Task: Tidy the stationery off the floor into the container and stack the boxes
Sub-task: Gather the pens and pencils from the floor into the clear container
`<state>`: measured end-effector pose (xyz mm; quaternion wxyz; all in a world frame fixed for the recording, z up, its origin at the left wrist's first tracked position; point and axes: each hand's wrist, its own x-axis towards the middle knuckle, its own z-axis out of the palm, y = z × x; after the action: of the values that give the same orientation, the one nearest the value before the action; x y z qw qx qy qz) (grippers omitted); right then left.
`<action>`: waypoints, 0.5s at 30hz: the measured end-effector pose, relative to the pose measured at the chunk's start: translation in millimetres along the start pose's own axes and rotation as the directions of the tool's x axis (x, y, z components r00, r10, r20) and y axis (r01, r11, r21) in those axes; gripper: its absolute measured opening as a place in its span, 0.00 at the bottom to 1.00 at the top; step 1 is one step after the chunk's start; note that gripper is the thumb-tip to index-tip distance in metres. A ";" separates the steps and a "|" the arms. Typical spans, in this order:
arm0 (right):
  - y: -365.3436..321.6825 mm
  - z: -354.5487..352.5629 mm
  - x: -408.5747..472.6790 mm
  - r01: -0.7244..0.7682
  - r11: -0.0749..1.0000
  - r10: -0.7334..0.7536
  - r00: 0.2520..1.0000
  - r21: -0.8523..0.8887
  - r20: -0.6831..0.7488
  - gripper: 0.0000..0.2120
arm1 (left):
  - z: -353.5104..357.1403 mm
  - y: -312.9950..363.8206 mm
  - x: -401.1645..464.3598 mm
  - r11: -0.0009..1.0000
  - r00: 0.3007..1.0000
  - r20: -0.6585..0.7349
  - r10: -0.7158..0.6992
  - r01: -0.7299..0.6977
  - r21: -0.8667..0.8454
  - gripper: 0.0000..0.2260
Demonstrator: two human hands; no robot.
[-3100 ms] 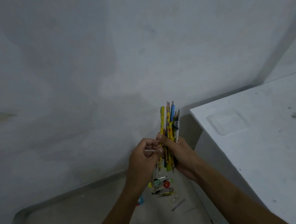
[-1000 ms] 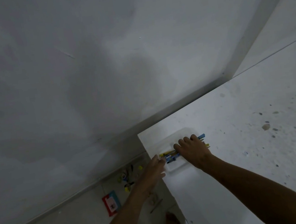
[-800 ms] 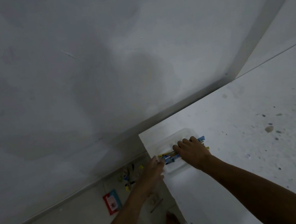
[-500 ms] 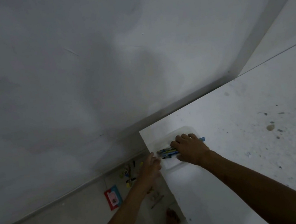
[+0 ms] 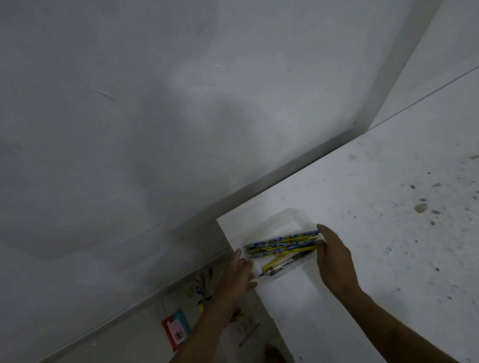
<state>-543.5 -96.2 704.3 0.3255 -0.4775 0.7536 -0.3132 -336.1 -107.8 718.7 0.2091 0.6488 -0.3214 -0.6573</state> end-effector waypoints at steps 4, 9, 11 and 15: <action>-1.9 1.9 -10.6 0.000 0.998 0.001 1.000 0.065 -0.009 0.19 | -0.2 -1.2 0.4 1.000 1.000 0.008 -0.004 0.004 -0.025 0.24; 1.4 -0.5 -16.8 0.177 0.982 -0.174 0.984 -0.069 0.045 0.24 | 1.2 0.4 3.0 0.997 1.000 -0.013 -0.014 0.013 -0.079 0.24; 6.1 -1.7 -16.3 0.168 0.979 -0.159 0.984 -0.118 0.085 0.23 | 1.6 0.7 3.0 0.998 1.000 -0.005 -0.008 0.008 -0.065 0.24; 13.5 -5.5 -9.5 0.210 0.952 -0.194 0.977 -0.224 0.090 0.19 | -0.2 0.0 1.8 1.000 1.000 -0.012 0.026 -0.026 0.003 0.23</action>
<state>-551.6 -81.8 698.8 0.2589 -0.5972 0.7208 -0.2383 -336.0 -109.2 717.4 0.2189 0.6488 -0.3295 -0.6500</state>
